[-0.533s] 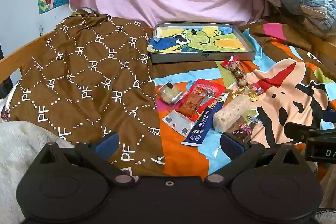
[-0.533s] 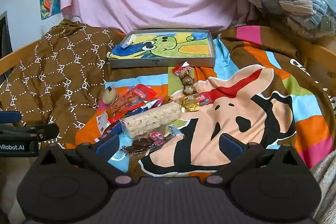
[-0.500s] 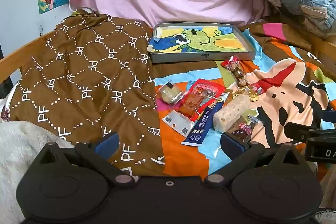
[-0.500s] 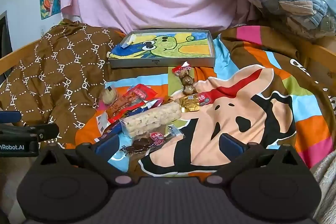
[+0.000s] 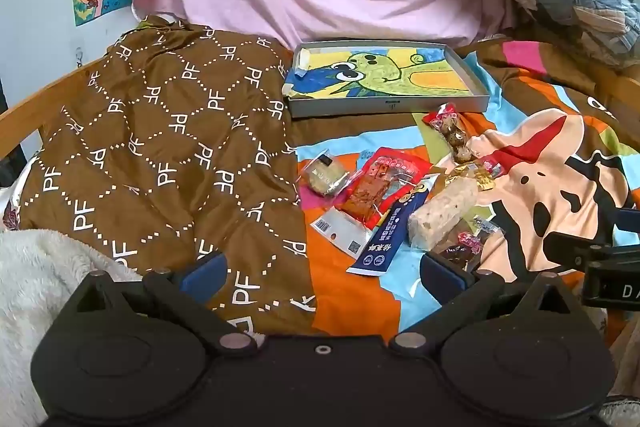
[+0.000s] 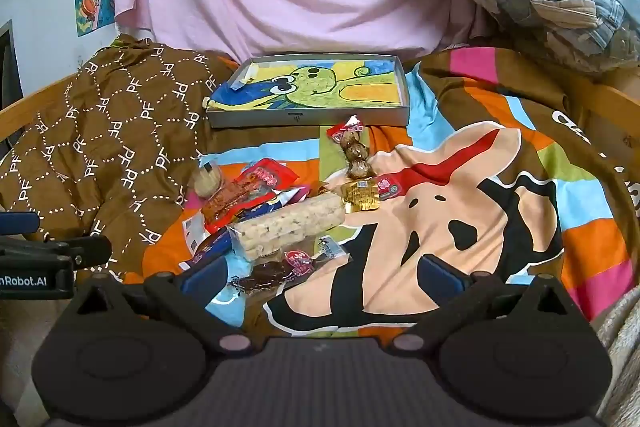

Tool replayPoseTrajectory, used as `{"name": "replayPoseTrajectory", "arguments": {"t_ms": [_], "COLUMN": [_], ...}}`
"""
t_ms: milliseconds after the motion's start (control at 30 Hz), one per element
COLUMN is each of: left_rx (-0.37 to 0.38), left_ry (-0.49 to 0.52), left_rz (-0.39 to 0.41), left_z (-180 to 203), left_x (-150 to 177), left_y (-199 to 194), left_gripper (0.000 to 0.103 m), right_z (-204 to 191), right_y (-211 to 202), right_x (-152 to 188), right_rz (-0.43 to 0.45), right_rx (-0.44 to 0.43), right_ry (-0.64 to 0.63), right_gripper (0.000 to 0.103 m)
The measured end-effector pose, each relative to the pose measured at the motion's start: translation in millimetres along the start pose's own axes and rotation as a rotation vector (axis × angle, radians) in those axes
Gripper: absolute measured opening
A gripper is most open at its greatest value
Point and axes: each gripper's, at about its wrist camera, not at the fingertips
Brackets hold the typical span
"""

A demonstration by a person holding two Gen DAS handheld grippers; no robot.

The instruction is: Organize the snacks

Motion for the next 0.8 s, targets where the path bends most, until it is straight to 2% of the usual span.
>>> {"name": "replayPoseTrajectory", "arguments": {"t_ms": [800], "left_rx": [0.002], "left_ry": [-0.001], "left_rz": [-0.004], "left_z": [0.1], "left_x": [0.0], "left_y": [-0.1], "left_gripper": [0.102], "right_z": [-1.9], "right_y": [0.7], "right_x": [-0.3], "right_rz": [-0.008], "right_rx": [0.001], "right_ry": [0.002], "right_gripper": [0.103]}}
Point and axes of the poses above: each gripper's, at about its wrist camera, not at the fingertips, and y roughly the way its jaws point, z to its right, x to its underside
